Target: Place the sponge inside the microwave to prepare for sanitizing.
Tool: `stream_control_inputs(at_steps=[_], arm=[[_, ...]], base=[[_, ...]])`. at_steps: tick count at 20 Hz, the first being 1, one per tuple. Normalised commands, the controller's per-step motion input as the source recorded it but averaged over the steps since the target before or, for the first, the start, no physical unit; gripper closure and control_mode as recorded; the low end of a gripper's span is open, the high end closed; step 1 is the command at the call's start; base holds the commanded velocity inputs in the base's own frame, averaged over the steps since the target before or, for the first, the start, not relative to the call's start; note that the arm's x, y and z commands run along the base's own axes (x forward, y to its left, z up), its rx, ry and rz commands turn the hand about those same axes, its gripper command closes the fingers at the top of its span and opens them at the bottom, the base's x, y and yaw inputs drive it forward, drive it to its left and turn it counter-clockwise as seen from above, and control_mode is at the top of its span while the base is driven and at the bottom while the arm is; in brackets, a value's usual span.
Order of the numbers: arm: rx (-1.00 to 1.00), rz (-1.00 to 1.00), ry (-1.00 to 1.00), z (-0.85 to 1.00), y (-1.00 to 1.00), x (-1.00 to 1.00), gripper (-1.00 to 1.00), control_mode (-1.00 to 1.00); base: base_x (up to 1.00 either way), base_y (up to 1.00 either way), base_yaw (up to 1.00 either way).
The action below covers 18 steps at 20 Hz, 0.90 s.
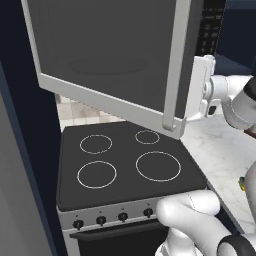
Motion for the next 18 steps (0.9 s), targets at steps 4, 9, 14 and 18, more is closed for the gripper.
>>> stream_control_inputs(at_steps=[4,9,14,18], arm=[[0.02,0.2,0.0,0.13,0.24,0.09,-1.0,-1.0],[0.01,0.24,0.0,0.03,0.33,-0.02,-1.0,-1.0],[0.0,0.26,-0.04,0.0,0.42,-0.2,-1.0,-1.0],[0.0,0.16,-0.02,0.0,0.43,-0.17,-1.0,-1.0]], base=[[0.0,0.0,0.0],[0.0,0.0,0.0],[0.0,0.0,0.0],[0.0,0.0,0.0]])
